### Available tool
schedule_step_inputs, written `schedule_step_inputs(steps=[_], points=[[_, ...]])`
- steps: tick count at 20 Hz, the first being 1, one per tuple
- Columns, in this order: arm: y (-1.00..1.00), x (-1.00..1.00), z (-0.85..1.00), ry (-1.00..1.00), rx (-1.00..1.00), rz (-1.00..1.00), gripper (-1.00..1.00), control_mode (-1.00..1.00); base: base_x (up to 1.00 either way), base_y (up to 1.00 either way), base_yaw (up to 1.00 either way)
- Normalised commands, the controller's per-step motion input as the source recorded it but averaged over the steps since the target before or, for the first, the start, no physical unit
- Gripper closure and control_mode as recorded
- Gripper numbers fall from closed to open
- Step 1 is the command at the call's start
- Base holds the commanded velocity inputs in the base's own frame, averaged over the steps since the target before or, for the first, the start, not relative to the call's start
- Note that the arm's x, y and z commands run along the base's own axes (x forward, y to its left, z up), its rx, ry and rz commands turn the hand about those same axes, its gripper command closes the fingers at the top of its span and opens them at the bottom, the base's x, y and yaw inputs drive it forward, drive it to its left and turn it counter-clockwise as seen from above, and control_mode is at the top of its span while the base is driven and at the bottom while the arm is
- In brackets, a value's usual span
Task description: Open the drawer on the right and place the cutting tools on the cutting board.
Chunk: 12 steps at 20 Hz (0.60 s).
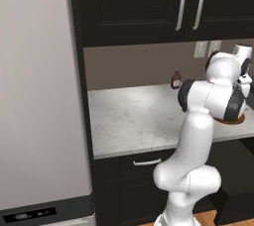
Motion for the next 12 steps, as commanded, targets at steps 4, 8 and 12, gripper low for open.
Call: schedule_step_inputs(steps=[4, 8, 12], points=[[0.38, -0.89, 0.43, -0.08, -0.02, 0.01, -1.0, -1.0, 0.0, 0.0, 0.0], [0.48, -1.0, 0.33, -0.07, -0.04, 0.05, -1.0, -1.0, 0.0, 0.0, 0.0], [0.51, -1.0, 0.27, -0.04, -0.03, 0.06, -1.0, -1.0, 0.0, 0.0, 0.0]])
